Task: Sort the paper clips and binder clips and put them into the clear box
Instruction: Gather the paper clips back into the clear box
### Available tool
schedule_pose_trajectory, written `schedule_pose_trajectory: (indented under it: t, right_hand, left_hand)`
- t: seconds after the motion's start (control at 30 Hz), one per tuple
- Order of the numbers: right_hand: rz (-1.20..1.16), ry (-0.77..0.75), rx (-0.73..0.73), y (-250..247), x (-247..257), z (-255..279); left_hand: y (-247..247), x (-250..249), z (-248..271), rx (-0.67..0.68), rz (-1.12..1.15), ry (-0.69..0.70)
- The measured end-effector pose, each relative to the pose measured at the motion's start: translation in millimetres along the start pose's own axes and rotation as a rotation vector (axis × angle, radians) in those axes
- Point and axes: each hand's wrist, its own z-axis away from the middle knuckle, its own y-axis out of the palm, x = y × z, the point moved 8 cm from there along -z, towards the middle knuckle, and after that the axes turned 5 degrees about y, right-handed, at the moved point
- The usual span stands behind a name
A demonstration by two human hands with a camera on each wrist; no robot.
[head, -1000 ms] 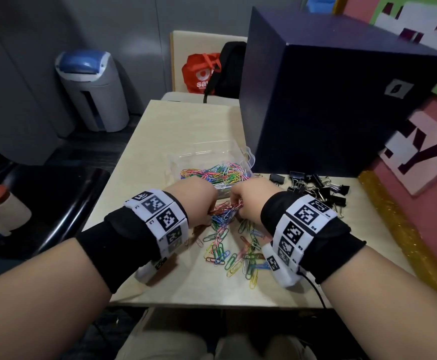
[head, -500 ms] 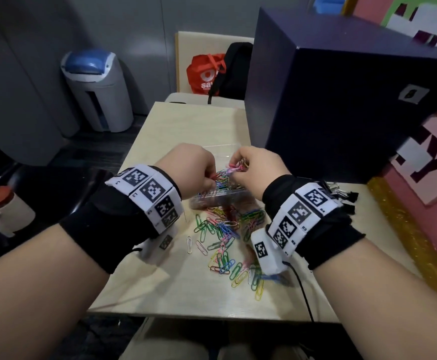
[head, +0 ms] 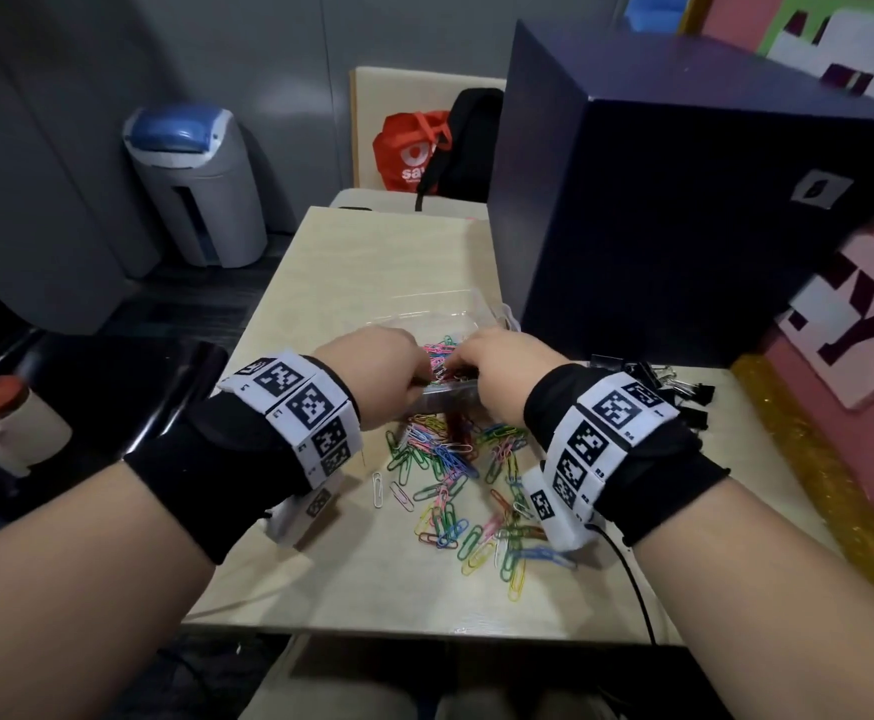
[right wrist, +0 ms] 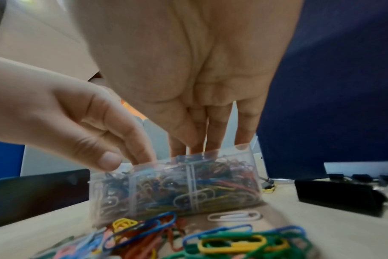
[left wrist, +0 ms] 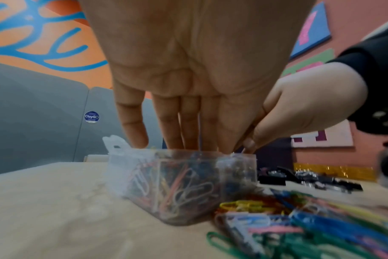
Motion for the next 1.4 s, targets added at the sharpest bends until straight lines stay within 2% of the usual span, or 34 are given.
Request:
schedule_pose_trajectory:
  t: [0.07,0.23,0.3,0.4,0.5,0.57,0.8,0.97,1.17,1.27,1.4]
  right_hand:
    - [0.05,0.012,0.024,1,-3,0]
    - [-0.112,0.059,-0.154,-11,-17,13]
    - [-0.046,0.057,-0.079,-4,-16,17]
    - [0.052,0.006,0.022,10,-3,24]
    - [0.054,-0.038,0.084,35,6,26]
    - [0.098,-0.032,0.132,50,8,27]
    - [0.094,-0.043,0.052,45,10,24]
    - [0.084,-0.042,0.004,34,4,28]
    - [0.043,0.009,-0.042,18,-6,27]
    - [-0.046,0.011,-0.092,1,-10,29]
    - [-0.259,0.043,-0.191,-16,-21,20]
  left_hand:
    - [1,3,2,0.025,-0.024,-0.01]
    - [-9,1,12,-0.023,0.009,0.006]
    - [-8,-8,17,0.016,-0.011,0.046]
    - [4,-19,22,0.162,-0.102,0.086]
    - [20,-21,27,0.293,-0.151,0.073]
    - [30,-20,29,0.326,-0.166,0.057]
    - [33,-24,25,0.216,-0.154,0.038]
    - [31,-33,22,0.217,-0.2,0.057]
    - [29,-30,17,0.201,-0.148,0.041]
    - [21,-26,15,0.135,-0.052,0.053]
    - [-5,-13,11,-0.02,0.096,0.034]
